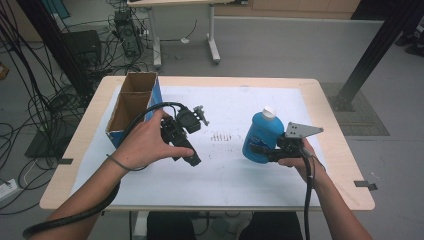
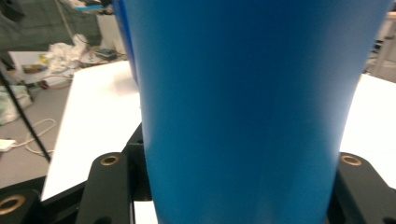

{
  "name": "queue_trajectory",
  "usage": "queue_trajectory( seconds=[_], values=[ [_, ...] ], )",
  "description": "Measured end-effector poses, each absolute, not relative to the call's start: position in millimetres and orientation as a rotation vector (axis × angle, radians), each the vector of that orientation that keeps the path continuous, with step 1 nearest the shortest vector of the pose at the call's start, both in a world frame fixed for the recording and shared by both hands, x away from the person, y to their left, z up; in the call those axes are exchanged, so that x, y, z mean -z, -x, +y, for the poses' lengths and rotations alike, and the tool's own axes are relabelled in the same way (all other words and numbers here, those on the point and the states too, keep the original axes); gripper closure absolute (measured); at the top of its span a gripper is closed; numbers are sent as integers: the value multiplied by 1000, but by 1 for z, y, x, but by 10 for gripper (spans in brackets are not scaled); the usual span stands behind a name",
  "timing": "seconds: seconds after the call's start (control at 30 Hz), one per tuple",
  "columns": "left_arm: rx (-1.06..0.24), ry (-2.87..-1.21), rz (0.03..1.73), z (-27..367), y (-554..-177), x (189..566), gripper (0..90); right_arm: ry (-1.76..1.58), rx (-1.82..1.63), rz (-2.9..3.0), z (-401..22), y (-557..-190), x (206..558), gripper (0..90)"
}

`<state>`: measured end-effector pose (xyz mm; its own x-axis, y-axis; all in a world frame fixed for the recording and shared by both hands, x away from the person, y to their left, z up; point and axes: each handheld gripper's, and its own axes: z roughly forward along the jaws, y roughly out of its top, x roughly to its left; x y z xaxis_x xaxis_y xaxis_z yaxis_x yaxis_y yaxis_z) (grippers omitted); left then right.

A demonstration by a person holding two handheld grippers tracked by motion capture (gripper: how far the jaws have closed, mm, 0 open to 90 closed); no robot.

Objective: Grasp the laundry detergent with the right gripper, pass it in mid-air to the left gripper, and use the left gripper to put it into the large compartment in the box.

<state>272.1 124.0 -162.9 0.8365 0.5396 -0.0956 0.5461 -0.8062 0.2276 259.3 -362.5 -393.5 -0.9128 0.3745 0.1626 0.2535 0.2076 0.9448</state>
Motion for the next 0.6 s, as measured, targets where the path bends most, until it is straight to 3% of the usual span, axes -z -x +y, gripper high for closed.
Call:
queue_trajectory(
  seconds=[0.6],
  values=[
    [21,-2836,680,104,-269,149,82,-333,-1926,2537,-334,-289,386,420]
  ],
)
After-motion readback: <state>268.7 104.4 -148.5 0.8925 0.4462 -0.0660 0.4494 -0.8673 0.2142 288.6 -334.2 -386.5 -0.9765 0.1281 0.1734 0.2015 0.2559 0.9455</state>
